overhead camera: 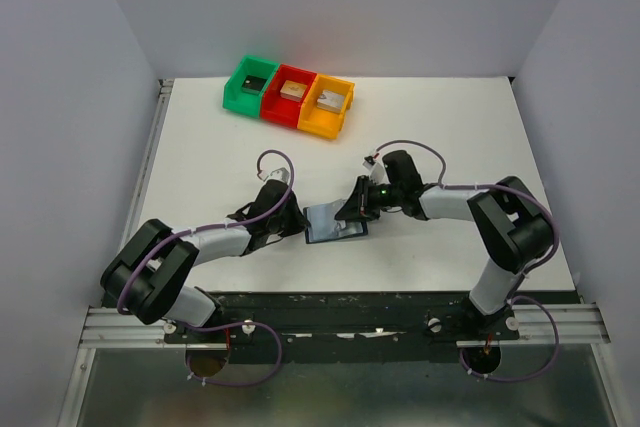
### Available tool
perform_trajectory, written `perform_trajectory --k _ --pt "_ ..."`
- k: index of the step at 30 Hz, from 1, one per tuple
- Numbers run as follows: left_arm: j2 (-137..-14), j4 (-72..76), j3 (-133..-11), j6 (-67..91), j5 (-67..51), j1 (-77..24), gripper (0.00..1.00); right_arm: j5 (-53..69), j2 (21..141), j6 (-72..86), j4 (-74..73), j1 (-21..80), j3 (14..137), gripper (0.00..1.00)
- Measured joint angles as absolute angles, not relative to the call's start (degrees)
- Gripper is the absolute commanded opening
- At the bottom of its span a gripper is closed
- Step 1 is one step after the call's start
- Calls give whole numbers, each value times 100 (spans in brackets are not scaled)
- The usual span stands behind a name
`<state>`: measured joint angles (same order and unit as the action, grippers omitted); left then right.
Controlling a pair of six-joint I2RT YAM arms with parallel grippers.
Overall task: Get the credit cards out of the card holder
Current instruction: Remove the credit card from the card holder.
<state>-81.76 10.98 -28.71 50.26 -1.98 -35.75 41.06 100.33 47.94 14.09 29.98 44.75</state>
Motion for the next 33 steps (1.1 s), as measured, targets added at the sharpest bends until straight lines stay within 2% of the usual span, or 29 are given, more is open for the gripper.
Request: perform_trajectory --k 9,15,17,19,21,23,26,30,33 --pt "-8138 1039 -2871 5022 -196 -3575 0 3970 9898 4742 1271 2934 4427 2" --pt "-7996 869 -2871 5000 -60 -3577 2 3824 9682 4624 976 2698 4318 0" --pt "-7913 766 -2871 4974 -30 -3575 16 3767 9570 4550 829 2641 4287 0" --pt "-7835 696 -2873 4932 -1 -3577 39 3684 9402 4466 639 2600 4287 0" --pt "-7743 613 -2917 4893 14 -3575 55 3599 9188 4335 434 2591 4298 0" --pt "-7612 484 -3015 4829 30 -3577 66 3503 8927 4165 119 2591 4357 0" --pt "-7214 322 -3225 4729 58 -3575 73 3439 8558 3782 -377 2591 4595 0" --pt "-6495 307 -3330 4501 -1 -3551 73 3524 8141 3039 -1122 2598 5116 0" --pt "-5610 589 -3129 4263 -670 -3249 72 3900 7909 2403 -1745 2630 5522 0"
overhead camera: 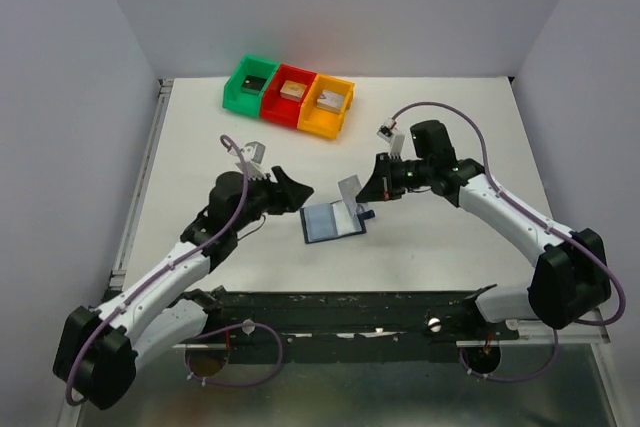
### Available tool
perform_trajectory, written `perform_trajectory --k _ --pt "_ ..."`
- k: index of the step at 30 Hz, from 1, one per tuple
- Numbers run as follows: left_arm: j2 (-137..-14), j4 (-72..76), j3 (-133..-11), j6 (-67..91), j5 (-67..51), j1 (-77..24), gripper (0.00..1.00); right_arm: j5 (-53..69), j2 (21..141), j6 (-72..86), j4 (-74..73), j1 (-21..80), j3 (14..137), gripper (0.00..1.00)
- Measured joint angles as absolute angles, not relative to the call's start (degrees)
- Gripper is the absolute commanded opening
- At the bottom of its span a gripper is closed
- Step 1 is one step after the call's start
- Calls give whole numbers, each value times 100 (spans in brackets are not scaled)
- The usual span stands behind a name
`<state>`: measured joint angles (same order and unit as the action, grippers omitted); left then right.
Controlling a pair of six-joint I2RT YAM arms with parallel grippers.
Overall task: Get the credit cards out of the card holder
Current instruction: Remove the credit card from the card holder, then place the credit card at the center of the board.
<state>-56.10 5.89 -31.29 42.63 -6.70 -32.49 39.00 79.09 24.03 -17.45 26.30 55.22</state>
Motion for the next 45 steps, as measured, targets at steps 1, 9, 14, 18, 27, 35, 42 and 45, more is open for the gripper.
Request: perform_trajectory --k 1,9,14,18,27,35,42,45 --pt "-5391 766 -3030 4226 -941 -3098 72 4064 7865 2202 -1953 2663 5651 0" --pt "-4755 2163 -2797 3903 -4244 -2075 69 5321 7723 895 -3227 3518 6193 0" --pt "-5133 3216 -2799 4233 -5564 -2075 63 5579 7723 526 -3616 3791 6499 0" --pt "-5548 3603 -2799 4488 -6082 -2150 62 5588 7723 419 -3752 3857 6652 0" --pt "-5610 3680 -2799 4495 -6547 -2547 37 5581 7815 331 -3933 4010 6930 0" --pt "-5651 3638 -2799 4405 -6654 -2639 0 5570 7876 294 -3999 4045 6967 43" --pt "-5583 3105 -2801 4294 -6165 -2152 0 4152 7397 1017 -3708 3806 6794 79" --pt "-5586 2788 -2803 4407 -5557 -1387 0 3487 6866 1420 -3417 3411 6460 78"
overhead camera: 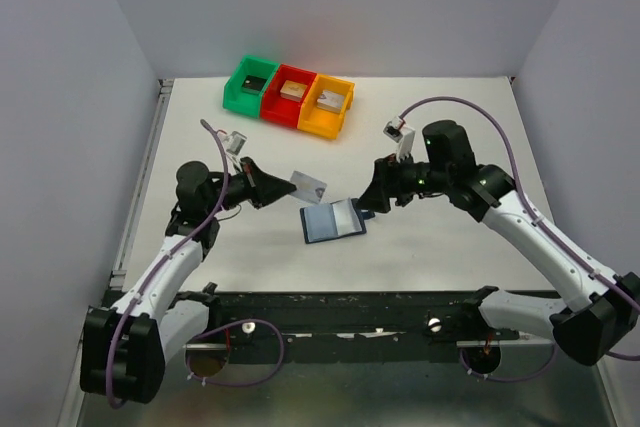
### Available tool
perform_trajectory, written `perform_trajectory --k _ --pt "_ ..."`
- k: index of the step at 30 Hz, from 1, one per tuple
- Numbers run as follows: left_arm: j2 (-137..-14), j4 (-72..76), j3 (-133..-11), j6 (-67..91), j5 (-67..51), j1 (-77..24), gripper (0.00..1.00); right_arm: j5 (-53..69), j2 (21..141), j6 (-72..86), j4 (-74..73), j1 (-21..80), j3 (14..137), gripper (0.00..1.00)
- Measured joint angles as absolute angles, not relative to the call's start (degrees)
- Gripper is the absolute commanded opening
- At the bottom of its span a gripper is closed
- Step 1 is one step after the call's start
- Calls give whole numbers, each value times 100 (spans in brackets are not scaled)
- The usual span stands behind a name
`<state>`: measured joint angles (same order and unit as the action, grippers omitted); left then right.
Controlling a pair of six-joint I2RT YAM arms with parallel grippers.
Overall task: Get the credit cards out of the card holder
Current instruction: Place the credit card at the center of the board.
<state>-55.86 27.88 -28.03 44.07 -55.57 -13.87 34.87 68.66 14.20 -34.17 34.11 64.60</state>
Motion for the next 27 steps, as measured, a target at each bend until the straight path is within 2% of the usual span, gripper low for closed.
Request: perform_trajectory --k 3,10,14,23,27 --pt "-5767 2316 -2958 4530 -4827 -821 0 2849 6604 1697 -3138 3295 6180 77" --pt "-7472 1922 -3704 4790 -3664 119 0 2246 6720 2331 -2340 3297 5127 74" --pt "-8438 1761 -4226 4792 -3511 523 0 2276 6722 2652 -1916 3299 4530 73" --pt "-9942 1308 -5439 4442 -3586 1168 1 2322 6895 2842 -1468 3299 4491 73" --pt "-10304 899 -5905 4128 -3583 1208 6 2335 7087 2851 -1441 3299 4491 73"
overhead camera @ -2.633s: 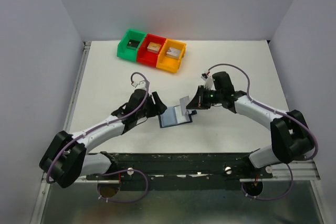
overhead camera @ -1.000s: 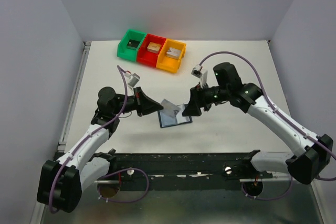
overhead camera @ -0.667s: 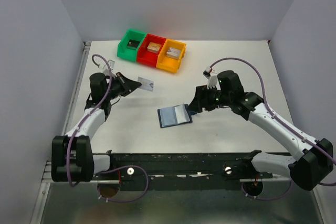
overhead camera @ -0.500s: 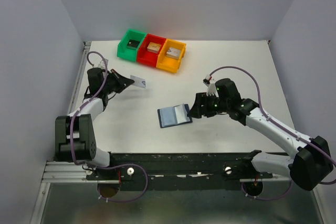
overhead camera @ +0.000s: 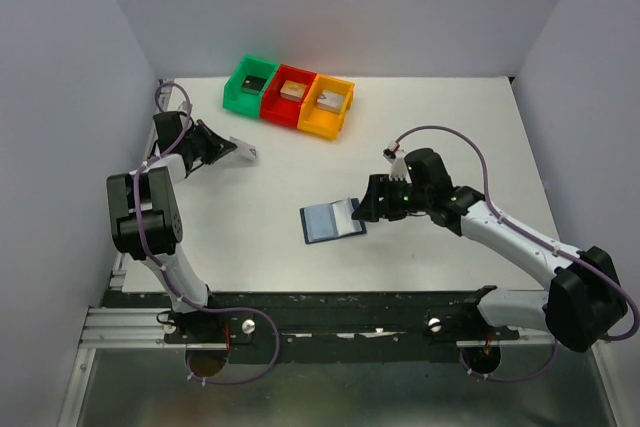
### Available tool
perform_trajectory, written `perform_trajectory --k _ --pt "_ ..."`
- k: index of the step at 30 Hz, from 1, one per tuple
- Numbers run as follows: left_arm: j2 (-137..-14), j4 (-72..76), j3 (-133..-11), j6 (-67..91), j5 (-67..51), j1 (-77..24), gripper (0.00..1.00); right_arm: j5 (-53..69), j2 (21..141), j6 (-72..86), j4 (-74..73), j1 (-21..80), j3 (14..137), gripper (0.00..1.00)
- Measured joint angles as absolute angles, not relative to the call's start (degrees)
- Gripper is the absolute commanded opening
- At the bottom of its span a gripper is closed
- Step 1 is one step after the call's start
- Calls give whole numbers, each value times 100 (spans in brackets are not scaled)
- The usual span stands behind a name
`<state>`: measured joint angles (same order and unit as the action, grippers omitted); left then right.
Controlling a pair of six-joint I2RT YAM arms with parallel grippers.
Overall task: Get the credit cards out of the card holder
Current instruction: Place the credit card at the center of the board.
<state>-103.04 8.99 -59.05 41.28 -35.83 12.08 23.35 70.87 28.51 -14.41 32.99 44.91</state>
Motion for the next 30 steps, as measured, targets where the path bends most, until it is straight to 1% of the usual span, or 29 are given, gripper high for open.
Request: perform_trajectory --k 4,5,6,8,10,13,19,25,28,30 --pt "-10475 626 -6066 3920 -3577 1240 11 2333 7102 2862 -1382 3299 4491 73" --pt "-10536 550 -6114 3870 -3575 1253 15 2333 7102 2862 -1369 3299 4491 73" --pt "-10571 495 -6149 3852 -3577 1260 22 2333 7102 2862 -1363 3299 4491 73" --pt "-10694 368 -6248 3769 -3562 1282 31 2331 7102 2860 -1354 3299 4491 73" --pt "-10755 263 -6300 3715 -3546 1304 37 2331 7102 2856 -1354 3299 4491 73" --pt "-10757 115 -6322 3656 -3531 1350 43 2324 7105 2849 -1356 3299 4491 73" --pt "-10624 -134 -6331 3623 -3437 1564 49 2204 7144 2845 -1372 3299 4495 73" --pt "-9830 -399 -6265 3634 -2912 1625 52 1640 7201 2823 -1531 3299 4539 74" --pt "-9126 -497 -6036 3570 -2335 1332 54 1358 7225 2720 -1614 3299 4580 73" --pt "-8578 -596 -5839 3450 -1693 663 55 1240 7323 2626 -1693 3299 4685 73"
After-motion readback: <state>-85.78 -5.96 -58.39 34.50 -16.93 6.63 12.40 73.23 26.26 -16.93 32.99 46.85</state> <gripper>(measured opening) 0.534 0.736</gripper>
